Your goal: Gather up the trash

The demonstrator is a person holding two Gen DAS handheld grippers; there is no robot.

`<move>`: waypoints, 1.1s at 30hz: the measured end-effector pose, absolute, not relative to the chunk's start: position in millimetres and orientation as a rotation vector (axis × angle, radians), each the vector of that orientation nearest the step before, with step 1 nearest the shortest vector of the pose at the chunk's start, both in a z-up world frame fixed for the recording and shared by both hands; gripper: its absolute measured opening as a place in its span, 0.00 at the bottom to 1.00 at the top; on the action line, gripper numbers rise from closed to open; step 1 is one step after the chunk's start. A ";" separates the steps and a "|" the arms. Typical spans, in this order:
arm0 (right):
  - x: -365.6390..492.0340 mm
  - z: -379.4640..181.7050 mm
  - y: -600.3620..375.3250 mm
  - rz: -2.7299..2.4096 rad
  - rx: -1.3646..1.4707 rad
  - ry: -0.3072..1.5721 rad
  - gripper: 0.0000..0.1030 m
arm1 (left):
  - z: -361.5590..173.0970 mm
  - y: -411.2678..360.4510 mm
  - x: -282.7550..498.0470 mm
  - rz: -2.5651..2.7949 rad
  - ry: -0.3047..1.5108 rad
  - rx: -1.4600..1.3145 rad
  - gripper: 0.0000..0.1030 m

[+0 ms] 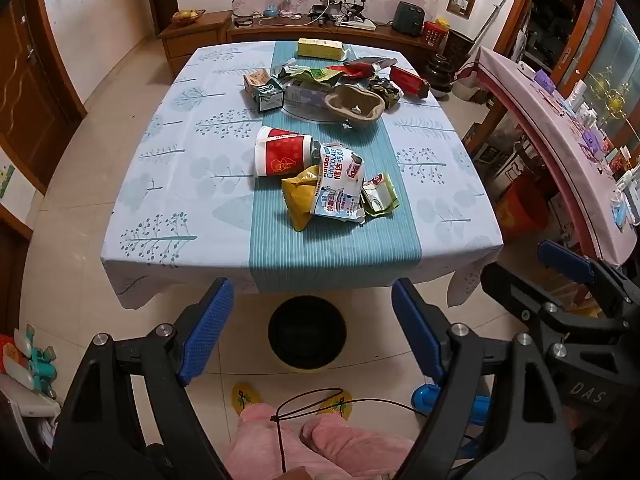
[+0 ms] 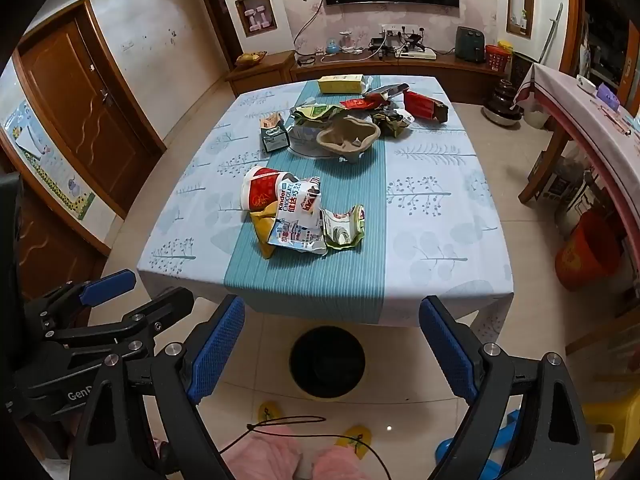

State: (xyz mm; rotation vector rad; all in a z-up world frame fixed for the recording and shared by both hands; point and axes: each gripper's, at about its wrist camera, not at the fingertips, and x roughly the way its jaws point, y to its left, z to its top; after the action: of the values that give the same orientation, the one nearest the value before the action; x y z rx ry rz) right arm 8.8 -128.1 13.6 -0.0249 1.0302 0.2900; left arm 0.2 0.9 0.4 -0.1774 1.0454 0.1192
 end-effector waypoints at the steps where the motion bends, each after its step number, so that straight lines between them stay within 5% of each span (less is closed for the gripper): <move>1: 8.5 13.9 -128.2 0.292 -0.021 1.022 0.88 | 0.3 1.2 0.3 0.118 1.046 -0.180 0.77; 33: 11.2 15.1 -123.5 0.295 -0.023 1.017 0.88 | 3.1 8.2 -1.5 0.114 1.046 -0.189 0.77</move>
State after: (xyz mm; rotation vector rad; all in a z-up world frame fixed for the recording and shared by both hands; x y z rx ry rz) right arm 11.2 -123.5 15.1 -0.0234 1.0167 0.2948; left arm -1.5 8.2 3.1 -0.1894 1.0461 0.1144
